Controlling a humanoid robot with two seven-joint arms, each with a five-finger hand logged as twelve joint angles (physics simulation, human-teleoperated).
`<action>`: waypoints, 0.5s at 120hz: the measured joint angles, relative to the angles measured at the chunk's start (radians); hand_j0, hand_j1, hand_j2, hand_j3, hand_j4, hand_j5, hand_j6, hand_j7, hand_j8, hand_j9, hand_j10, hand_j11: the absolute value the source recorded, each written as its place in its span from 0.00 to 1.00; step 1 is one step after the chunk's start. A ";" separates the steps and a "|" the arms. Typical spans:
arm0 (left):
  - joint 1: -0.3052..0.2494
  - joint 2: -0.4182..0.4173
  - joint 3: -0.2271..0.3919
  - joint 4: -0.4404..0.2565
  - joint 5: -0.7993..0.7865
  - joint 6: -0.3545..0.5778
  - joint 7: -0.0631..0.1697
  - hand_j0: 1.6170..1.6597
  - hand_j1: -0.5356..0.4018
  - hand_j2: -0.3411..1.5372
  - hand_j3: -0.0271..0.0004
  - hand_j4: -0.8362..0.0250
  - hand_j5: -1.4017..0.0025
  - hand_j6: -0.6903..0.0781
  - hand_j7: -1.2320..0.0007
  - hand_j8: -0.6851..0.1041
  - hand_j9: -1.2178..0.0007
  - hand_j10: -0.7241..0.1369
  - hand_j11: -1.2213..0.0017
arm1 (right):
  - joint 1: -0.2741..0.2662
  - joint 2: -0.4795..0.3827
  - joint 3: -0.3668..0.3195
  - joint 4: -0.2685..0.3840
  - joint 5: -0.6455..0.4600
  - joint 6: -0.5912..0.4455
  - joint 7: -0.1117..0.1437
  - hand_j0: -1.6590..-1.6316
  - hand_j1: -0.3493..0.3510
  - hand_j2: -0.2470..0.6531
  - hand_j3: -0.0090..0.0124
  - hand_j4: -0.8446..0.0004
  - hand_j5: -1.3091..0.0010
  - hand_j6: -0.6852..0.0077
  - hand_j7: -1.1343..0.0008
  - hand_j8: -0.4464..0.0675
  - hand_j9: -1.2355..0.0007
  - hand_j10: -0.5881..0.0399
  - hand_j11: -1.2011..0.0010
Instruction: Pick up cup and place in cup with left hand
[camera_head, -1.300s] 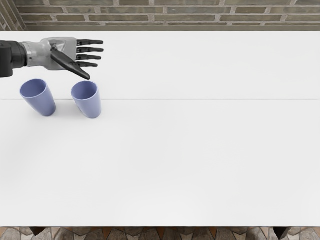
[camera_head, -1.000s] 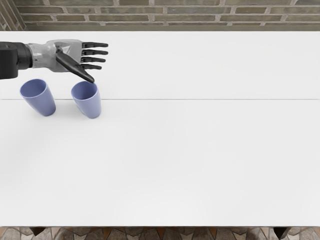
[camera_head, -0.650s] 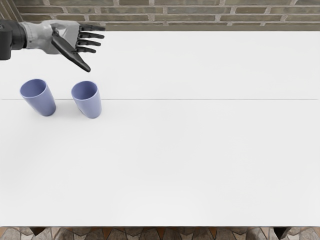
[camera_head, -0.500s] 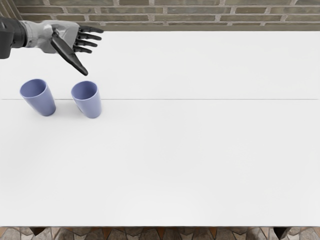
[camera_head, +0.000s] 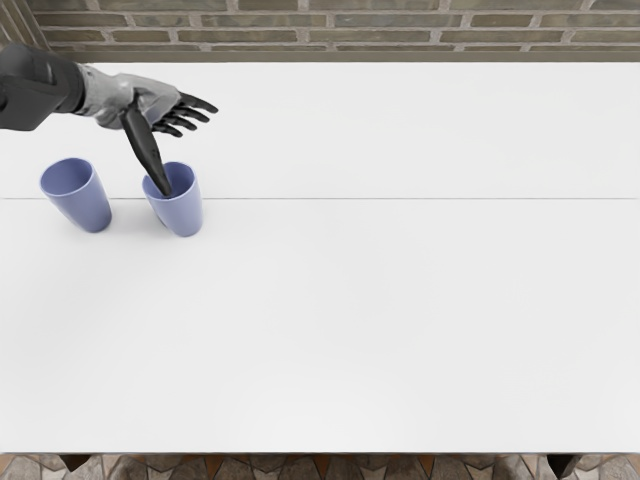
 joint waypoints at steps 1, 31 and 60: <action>-0.003 0.001 0.004 -0.003 0.002 0.000 0.000 0.96 0.92 0.18 0.99 0.94 0.98 0.87 0.98 0.84 0.98 0.82 0.98 | 0.000 0.000 0.000 0.000 0.000 0.000 0.000 0.04 0.00 0.27 0.42 1.00 1.00 0.99 1.00 0.87 1.00 0.94 1.00; -0.015 -0.022 0.080 -0.042 0.056 0.000 0.000 0.96 0.92 0.18 0.99 0.94 0.98 0.87 0.98 0.84 0.98 0.82 0.98 | 0.000 0.000 0.000 0.000 0.000 0.000 0.000 0.04 0.00 0.27 0.42 1.00 1.00 0.99 1.00 0.87 1.00 0.94 1.00; -0.022 -0.024 0.092 -0.046 0.065 0.000 -0.001 0.96 0.92 0.18 0.99 0.94 0.98 0.87 0.98 0.84 0.98 0.82 0.98 | 0.000 0.000 0.000 0.000 0.000 0.000 0.000 0.04 0.00 0.27 0.42 1.00 1.00 0.99 1.00 0.87 1.00 0.94 1.00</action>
